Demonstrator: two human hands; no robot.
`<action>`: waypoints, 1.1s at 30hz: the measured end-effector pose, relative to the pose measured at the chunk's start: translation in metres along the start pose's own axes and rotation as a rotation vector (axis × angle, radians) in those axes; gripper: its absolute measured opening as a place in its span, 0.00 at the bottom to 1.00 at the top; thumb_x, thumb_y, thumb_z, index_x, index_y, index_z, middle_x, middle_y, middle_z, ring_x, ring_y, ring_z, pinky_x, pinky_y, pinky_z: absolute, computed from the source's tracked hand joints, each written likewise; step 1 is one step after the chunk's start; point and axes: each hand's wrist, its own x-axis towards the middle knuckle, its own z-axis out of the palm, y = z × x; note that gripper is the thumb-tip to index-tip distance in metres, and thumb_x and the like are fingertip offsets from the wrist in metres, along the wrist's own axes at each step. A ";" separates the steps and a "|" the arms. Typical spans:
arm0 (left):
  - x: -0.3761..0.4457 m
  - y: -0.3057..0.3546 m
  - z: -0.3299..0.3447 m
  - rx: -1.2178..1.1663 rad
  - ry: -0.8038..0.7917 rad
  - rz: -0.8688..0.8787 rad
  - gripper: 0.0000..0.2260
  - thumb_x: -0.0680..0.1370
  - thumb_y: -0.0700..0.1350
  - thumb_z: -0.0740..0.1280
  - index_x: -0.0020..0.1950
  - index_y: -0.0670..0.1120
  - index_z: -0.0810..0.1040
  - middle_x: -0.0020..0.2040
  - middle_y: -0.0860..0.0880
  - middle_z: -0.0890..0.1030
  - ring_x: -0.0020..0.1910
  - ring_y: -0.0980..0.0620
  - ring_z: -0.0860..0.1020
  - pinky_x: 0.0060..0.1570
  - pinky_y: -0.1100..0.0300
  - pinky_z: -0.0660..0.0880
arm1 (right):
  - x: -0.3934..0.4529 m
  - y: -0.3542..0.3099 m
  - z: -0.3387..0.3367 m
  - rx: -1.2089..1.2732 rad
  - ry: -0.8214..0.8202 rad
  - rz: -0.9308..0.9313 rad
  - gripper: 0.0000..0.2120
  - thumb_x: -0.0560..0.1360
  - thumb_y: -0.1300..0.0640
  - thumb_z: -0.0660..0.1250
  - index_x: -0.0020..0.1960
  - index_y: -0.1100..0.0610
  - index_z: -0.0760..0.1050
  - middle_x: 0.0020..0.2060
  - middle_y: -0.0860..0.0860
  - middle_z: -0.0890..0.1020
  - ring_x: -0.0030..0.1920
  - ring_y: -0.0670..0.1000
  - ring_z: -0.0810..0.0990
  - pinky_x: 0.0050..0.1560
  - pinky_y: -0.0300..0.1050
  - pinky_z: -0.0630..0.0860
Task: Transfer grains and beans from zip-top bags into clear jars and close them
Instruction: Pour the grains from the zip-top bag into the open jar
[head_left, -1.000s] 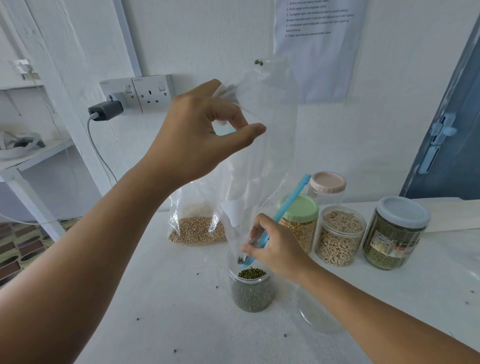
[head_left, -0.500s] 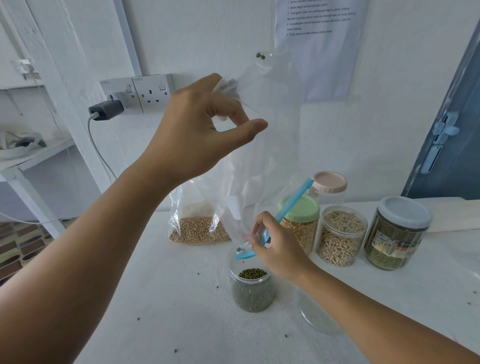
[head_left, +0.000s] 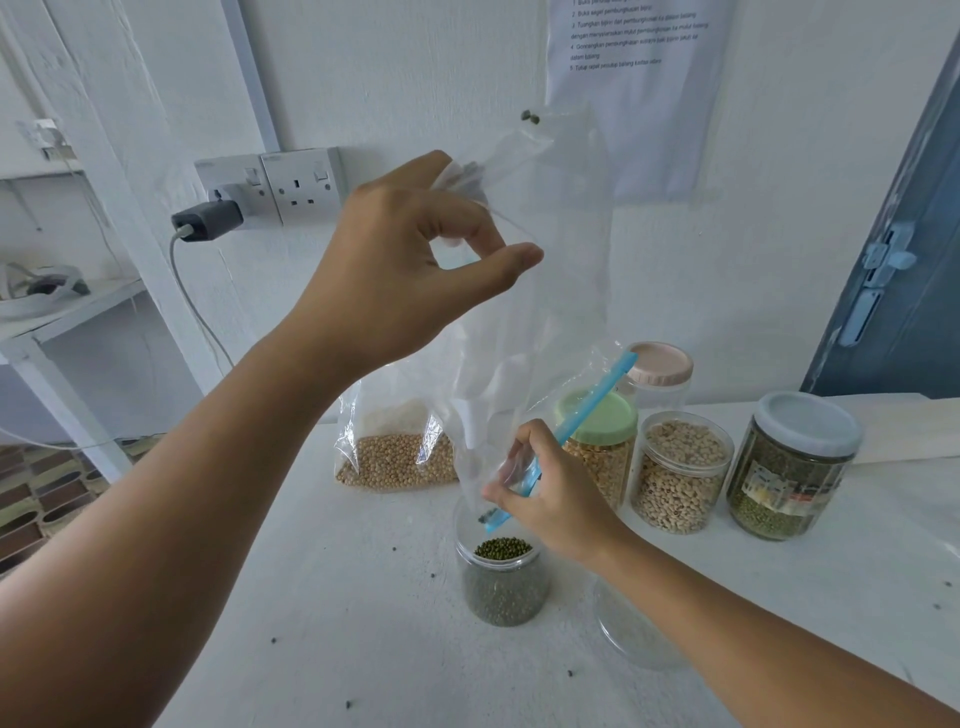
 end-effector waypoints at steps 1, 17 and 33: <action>0.000 0.000 0.000 0.000 0.000 -0.006 0.10 0.79 0.56 0.75 0.41 0.53 0.84 0.43 0.44 0.79 0.43 0.51 0.75 0.42 0.53 0.72 | 0.000 0.001 0.000 -0.002 -0.004 -0.001 0.19 0.75 0.57 0.78 0.50 0.45 0.66 0.43 0.44 0.83 0.46 0.40 0.83 0.44 0.30 0.77; 0.002 -0.017 -0.024 0.032 0.082 -0.045 0.11 0.79 0.58 0.75 0.41 0.54 0.82 0.43 0.47 0.79 0.44 0.52 0.76 0.46 0.57 0.73 | 0.008 0.003 -0.011 0.049 -0.002 -0.017 0.10 0.76 0.54 0.77 0.52 0.48 0.77 0.49 0.39 0.82 0.57 0.41 0.80 0.54 0.25 0.68; 0.009 0.007 -0.012 0.064 -0.011 0.042 0.14 0.79 0.57 0.74 0.43 0.47 0.88 0.43 0.46 0.78 0.43 0.54 0.74 0.45 0.55 0.74 | -0.003 0.021 -0.007 0.013 0.019 -0.080 0.09 0.76 0.62 0.76 0.42 0.53 0.77 0.41 0.45 0.82 0.48 0.50 0.81 0.54 0.38 0.75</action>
